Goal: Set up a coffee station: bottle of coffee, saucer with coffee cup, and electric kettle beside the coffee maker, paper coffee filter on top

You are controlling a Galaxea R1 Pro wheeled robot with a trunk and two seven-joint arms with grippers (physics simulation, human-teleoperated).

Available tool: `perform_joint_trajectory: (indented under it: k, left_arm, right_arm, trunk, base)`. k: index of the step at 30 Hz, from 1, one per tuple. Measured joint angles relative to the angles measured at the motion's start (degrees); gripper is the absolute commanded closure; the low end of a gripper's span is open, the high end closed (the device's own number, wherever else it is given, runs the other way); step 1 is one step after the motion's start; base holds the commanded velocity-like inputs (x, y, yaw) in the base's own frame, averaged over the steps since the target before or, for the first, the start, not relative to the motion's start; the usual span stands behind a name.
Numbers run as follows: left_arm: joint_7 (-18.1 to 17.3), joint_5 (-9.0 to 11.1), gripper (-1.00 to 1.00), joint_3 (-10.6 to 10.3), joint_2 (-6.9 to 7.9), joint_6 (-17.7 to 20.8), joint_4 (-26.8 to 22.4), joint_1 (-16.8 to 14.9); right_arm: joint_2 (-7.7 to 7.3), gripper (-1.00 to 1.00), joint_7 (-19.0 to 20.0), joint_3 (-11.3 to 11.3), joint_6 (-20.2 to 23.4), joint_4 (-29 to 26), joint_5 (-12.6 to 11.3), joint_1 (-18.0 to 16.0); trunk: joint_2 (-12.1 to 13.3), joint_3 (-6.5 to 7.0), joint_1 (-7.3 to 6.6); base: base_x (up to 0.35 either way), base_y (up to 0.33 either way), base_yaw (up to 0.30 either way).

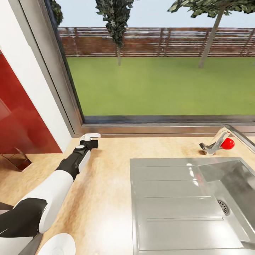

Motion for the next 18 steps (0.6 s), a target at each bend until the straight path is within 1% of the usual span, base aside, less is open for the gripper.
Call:
perform_joint_trajectory:
  k: [3, 10, 12, 18]
  left_arm:
    - [-0.01, 0.08, 1.0, 0.03, 0.06, 0.27, -1.15, 0.0]
    - [-0.01, 0.18, 1.0, -0.02, 0.09, 0.31, -1.33, 0.09]
    - [-0.01, 0.18, 1.0, -0.02, 0.09, 0.31, -1.34, 0.09]
    - [-0.02, 0.19, 1.0, -0.02, 0.02, 0.26, -1.38, 0.09]
  right_arm:
    - [0.04, -1.0, -0.05, 0.0, 0.03, -0.04, -0.1, 0.0]
    - [0.09, -1.0, 0.0, 0.0, -0.04, -0.08, -0.22, 0.0]
    - [0.09, -1.0, 0.0, 0.0, -0.04, -0.08, -0.22, 0.0]
    - [0.04, -1.0, 0.0, -0.08, -0.04, -0.09, -0.22, 0.0]
  trunk:
    - [0.0, 0.02, 0.0]
    - [0.0, 0.54, 0.0]
    - [0.01, 0.72, 0.02]
    - [0.01, 1.26, 0.03]
  base:
    - [0.0, 0.0, 0.0]
    - [-0.019, 0.0, 0.0]
    - [-0.218, 0.0, 0.0]
    - [-0.313, 0.0, 0.0]
